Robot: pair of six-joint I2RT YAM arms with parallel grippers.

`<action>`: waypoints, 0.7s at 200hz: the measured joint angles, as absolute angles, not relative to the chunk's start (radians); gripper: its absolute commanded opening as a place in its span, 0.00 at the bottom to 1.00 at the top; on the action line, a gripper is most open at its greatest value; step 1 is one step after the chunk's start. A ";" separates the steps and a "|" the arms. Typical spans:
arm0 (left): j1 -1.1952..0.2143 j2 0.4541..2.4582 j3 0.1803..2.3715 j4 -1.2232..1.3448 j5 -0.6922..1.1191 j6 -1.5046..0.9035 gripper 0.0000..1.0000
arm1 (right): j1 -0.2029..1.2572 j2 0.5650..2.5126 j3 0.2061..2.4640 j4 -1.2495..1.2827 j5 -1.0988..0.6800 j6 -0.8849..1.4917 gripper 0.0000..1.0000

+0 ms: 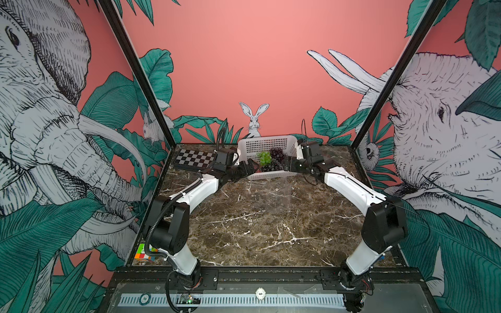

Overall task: Pack grapes into containers
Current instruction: Move the packing box to the center of the board, then pick up the grape from the basket.

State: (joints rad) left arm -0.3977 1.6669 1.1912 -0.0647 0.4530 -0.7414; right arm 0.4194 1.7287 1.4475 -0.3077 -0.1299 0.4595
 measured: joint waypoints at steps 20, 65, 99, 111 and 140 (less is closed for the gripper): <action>-0.398 1.685 1.215 -0.059 0.475 -0.745 0.99 | 0.422 1.829 1.569 -0.312 -0.133 0.445 0.78; -0.399 1.687 1.217 -0.056 0.483 -0.747 1.00 | 0.428 2.065 1.764 -0.353 -0.167 0.440 0.68; -0.399 1.687 1.208 -0.031 0.490 -0.763 1.00 | 0.443 2.195 1.864 -0.401 -0.178 0.440 0.62; -0.399 1.687 1.207 -0.031 0.490 -0.764 1.00 | 0.449 2.227 1.893 -0.414 -0.179 0.442 0.59; -0.399 1.687 1.207 -0.031 0.490 -0.763 1.00 | 0.456 2.270 1.946 -0.433 -0.179 0.443 0.48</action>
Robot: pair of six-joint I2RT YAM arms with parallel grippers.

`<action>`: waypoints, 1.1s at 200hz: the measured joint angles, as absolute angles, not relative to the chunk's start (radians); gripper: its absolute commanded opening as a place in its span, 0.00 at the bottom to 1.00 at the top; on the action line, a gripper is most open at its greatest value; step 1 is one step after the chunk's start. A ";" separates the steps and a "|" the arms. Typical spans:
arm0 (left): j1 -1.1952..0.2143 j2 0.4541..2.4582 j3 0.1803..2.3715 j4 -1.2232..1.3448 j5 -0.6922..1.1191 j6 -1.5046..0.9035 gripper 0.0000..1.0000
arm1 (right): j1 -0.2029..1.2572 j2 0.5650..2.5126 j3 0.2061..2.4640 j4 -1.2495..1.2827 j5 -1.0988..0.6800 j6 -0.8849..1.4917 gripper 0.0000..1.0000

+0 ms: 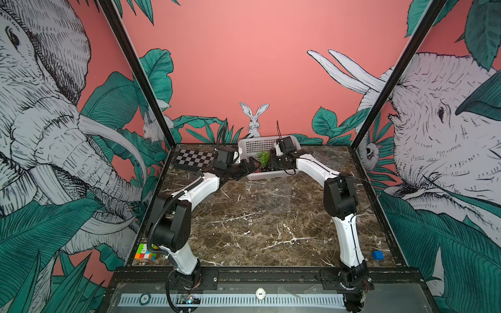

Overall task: Pack grapes into containers
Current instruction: Pick up the grape from the basket.

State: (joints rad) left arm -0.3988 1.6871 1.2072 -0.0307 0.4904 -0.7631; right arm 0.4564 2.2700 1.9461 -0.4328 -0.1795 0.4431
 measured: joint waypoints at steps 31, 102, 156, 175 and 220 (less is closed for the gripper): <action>-0.399 1.687 1.207 -0.031 0.490 -0.763 0.99 | 0.456 2.279 1.976 -0.439 -0.176 0.445 0.32; -0.399 1.689 1.207 -0.031 0.490 -0.763 0.99 | 0.456 2.279 1.975 -0.449 -0.165 0.441 0.36; -0.399 1.689 1.202 -0.031 0.490 -0.764 1.00 | 0.456 2.319 2.028 -0.493 -0.139 0.423 0.26; -0.399 1.689 1.201 -0.031 0.490 -0.764 1.00 | 0.456 2.320 2.027 -0.496 -0.131 0.417 0.20; -0.399 1.689 1.194 -0.035 0.489 -0.763 1.00 | 0.456 2.313 2.020 -0.493 -0.122 0.415 0.11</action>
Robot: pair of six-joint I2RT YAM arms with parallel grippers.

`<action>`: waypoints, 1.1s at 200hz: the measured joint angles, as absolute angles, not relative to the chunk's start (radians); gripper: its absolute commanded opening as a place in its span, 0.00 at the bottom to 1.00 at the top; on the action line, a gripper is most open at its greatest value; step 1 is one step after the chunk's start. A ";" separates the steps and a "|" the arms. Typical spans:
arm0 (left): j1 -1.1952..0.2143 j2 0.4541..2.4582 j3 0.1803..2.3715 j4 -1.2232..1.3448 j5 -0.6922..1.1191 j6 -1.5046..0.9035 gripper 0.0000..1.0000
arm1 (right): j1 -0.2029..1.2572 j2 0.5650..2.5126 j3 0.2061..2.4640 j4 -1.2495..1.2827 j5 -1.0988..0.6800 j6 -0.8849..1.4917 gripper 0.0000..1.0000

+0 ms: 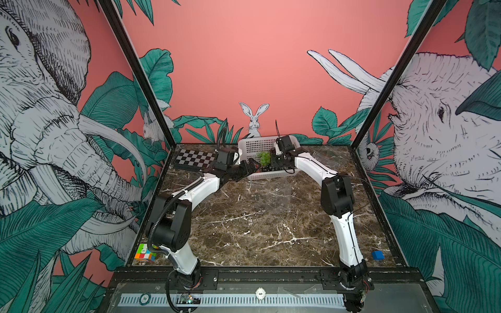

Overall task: Pack grapes into containers
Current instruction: Pick up the grape from the basket.

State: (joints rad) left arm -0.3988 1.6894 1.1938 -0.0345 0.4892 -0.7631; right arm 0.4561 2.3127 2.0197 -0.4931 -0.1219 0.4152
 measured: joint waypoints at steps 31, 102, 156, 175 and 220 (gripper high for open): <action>-0.399 1.689 1.194 -0.035 0.489 -0.763 0.99 | 0.456 2.290 2.010 -0.494 -0.116 0.415 0.10; -0.399 1.689 1.194 -0.039 0.488 -0.763 1.00 | 0.449 2.145 1.970 -0.498 -0.118 0.416 0.10; -0.399 1.682 1.188 -0.046 0.482 -0.763 1.00 | 0.445 2.002 1.901 -0.484 -0.135 0.419 0.10; -0.399 1.671 1.179 -0.049 0.478 -0.763 0.99 | 0.445 1.937 1.838 -0.471 -0.147 0.425 0.10; -0.399 1.621 1.150 -0.057 0.470 -0.763 0.99 | 0.454 1.766 1.656 -0.452 -0.170 0.442 0.10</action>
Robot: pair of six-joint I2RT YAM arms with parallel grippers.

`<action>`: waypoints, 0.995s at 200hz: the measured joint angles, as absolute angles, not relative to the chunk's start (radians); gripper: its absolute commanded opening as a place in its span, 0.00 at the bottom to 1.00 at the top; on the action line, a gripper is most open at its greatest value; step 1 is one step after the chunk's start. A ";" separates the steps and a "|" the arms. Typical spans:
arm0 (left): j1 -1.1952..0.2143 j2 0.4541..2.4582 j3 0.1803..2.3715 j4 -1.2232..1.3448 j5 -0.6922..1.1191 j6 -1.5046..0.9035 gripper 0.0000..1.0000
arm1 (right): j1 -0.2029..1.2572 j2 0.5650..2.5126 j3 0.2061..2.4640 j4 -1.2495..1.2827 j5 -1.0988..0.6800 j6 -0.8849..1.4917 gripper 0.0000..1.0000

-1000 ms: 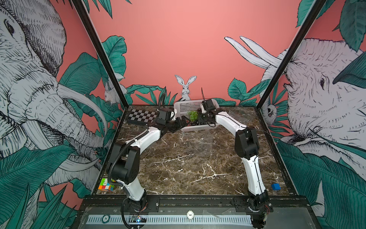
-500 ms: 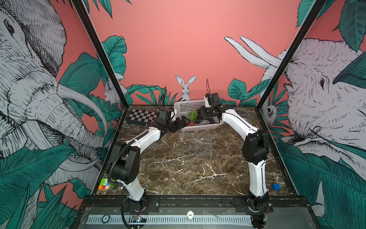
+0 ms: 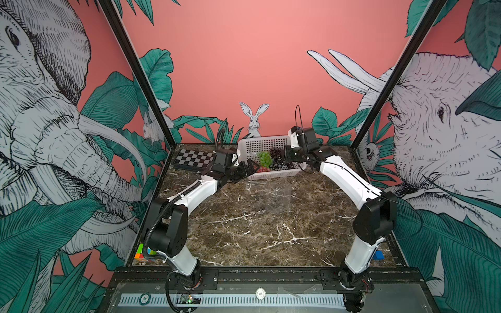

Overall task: Pack grapes into containers
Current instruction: Pick up the grape from the basket, then place the grape into the packing box.

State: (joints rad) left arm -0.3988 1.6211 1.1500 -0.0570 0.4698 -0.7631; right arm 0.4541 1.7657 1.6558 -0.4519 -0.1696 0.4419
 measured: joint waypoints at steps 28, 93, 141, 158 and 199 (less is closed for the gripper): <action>-0.399 1.602 1.132 -0.056 0.463 -0.763 0.99 | 0.480 1.671 1.543 -0.435 -0.176 0.446 0.10; -0.399 1.596 1.089 -0.054 0.456 -0.764 0.99 | 0.585 1.574 1.352 -0.414 -0.196 0.458 0.10; -0.399 1.569 1.071 -0.052 0.453 -0.764 0.99 | 0.601 1.563 1.178 -0.368 -0.205 0.467 0.10; -0.400 1.569 1.070 -0.053 0.453 -0.764 0.99 | 0.601 1.563 1.135 -0.367 -0.197 0.466 0.10; -0.406 1.569 1.068 -0.052 0.453 -0.764 0.99 | 0.599 1.564 1.076 -0.346 -0.171 0.443 0.10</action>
State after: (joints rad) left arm -0.4061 1.5692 1.0683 -0.0525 0.4526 -0.7643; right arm 0.5995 1.5639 1.0760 -0.3458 -0.1707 0.4427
